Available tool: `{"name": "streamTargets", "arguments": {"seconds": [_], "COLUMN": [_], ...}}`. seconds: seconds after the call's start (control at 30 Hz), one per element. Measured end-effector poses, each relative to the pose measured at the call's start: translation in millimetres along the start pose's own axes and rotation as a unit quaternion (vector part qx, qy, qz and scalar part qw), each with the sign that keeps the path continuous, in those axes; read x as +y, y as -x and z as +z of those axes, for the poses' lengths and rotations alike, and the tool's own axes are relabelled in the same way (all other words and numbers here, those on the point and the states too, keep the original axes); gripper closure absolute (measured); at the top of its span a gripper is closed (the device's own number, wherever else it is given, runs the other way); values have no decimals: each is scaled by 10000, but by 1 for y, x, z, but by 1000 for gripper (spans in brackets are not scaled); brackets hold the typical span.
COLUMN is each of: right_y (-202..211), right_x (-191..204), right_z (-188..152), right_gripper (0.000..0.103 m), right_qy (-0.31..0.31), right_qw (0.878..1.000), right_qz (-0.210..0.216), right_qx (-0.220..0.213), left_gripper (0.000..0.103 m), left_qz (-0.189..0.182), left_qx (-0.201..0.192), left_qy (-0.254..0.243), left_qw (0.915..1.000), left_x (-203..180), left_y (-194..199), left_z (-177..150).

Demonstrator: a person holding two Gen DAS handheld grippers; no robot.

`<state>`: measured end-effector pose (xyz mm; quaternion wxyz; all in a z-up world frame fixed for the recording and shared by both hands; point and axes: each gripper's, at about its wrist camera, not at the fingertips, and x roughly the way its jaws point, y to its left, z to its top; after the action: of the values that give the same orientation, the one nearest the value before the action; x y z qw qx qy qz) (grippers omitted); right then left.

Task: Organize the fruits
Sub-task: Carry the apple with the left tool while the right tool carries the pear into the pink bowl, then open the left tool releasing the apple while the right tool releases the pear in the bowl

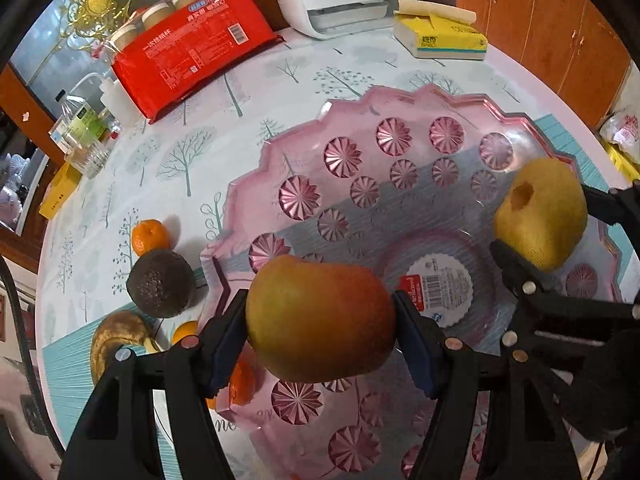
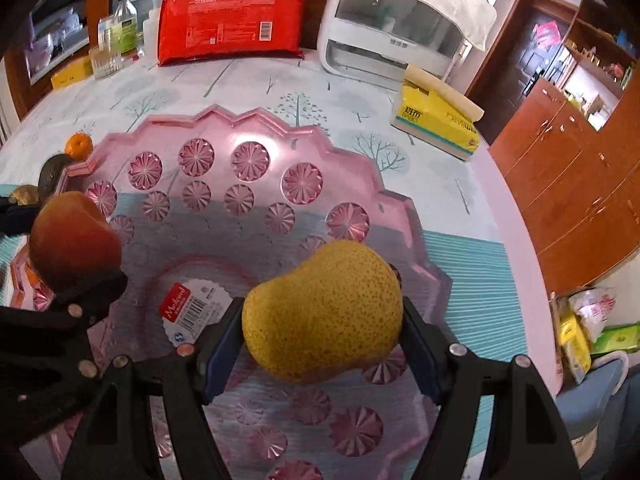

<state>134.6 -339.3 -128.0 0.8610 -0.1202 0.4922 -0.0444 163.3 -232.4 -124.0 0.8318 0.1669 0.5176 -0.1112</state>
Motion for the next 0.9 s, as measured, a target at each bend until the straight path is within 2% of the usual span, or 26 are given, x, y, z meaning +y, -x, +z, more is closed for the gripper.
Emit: {"name": "streamTargets", "arguments": {"seconds": [0.27,0.57,0.7,0.9], "right_y": [2,14,17,26], "right_x": [4,4,5,9], "right_z": [-11,-27,-29,-31], "right_gripper": [28,28,19,11], "right_qy": [203,258,343,349], "right_qw": [9998,9995,9991,9992], "right_qz": [-48,-114,-173,-114], "right_qx": [61,-159,-176,-148], "left_gripper": [30,12,6,5], "left_qz": [122,-15,-146,-295], "left_qx": [164,323,291,143], "left_qy": [-256,-412,-459,-297], "left_qw": [9995,9986,9984,9990], "left_x": [-6,-8,-8,0], "left_y": [-6,4,14,31], "left_z": [0,-10,-14,-18]}}
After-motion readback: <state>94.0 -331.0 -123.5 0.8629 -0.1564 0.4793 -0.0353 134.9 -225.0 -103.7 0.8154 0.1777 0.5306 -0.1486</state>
